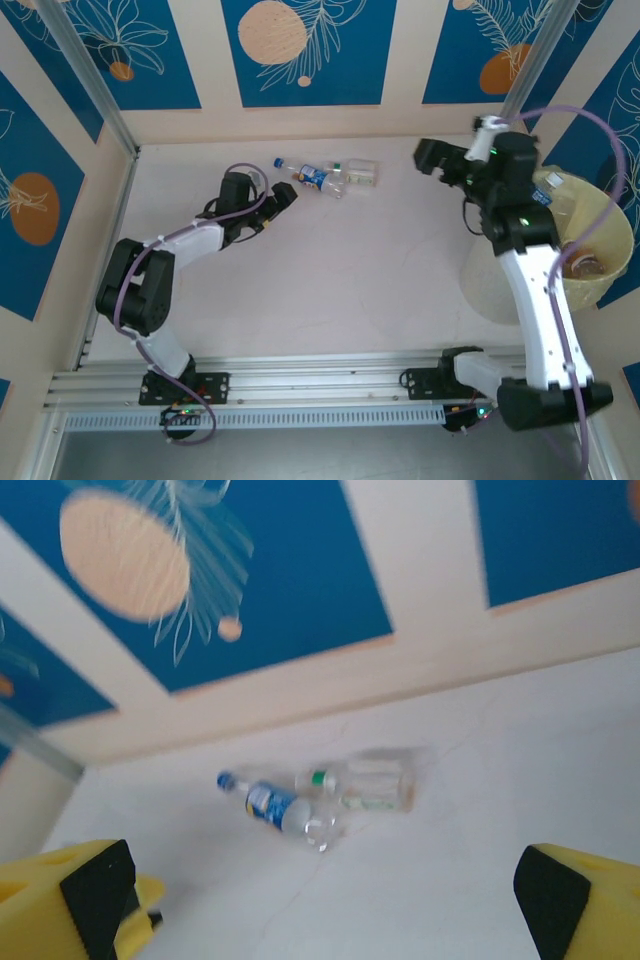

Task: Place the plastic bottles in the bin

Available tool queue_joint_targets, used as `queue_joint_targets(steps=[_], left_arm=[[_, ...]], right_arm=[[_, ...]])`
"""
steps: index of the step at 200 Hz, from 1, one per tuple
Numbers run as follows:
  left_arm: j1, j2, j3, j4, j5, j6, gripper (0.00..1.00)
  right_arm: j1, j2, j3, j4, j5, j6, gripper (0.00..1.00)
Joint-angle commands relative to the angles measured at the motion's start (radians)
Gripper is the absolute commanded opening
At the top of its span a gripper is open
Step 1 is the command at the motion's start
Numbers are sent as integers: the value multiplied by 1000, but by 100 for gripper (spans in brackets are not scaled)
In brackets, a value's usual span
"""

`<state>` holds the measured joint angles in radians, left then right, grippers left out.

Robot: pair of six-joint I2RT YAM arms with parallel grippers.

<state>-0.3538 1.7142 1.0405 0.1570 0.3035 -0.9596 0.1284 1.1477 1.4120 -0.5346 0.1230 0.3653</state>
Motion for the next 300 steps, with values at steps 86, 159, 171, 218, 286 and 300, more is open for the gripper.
queue_joint_targets(steps=[86, 159, 171, 218, 286, 300], left_arm=[[-1, 114, 249, -313, -210, -95, 100], [12, 103, 207, -316, -267, -142, 100], [14, 94, 187, -309, -270, -142, 100], [28, 75, 134, -292, -268, -140, 100], [50, 67, 96, -232, -228, -136, 100], [55, 68, 84, -190, -195, -136, 100]], right_arm=[[190, 761, 313, 30, -250, -571, 98], [229, 1214, 733, -146, -128, -728, 96], [235, 1252, 769, -160, -122, -737, 95], [281, 1327, 785, -155, -73, -789, 92], [319, 1428, 897, -193, 47, -774, 78], [326, 1433, 923, -208, 79, -770, 69]])
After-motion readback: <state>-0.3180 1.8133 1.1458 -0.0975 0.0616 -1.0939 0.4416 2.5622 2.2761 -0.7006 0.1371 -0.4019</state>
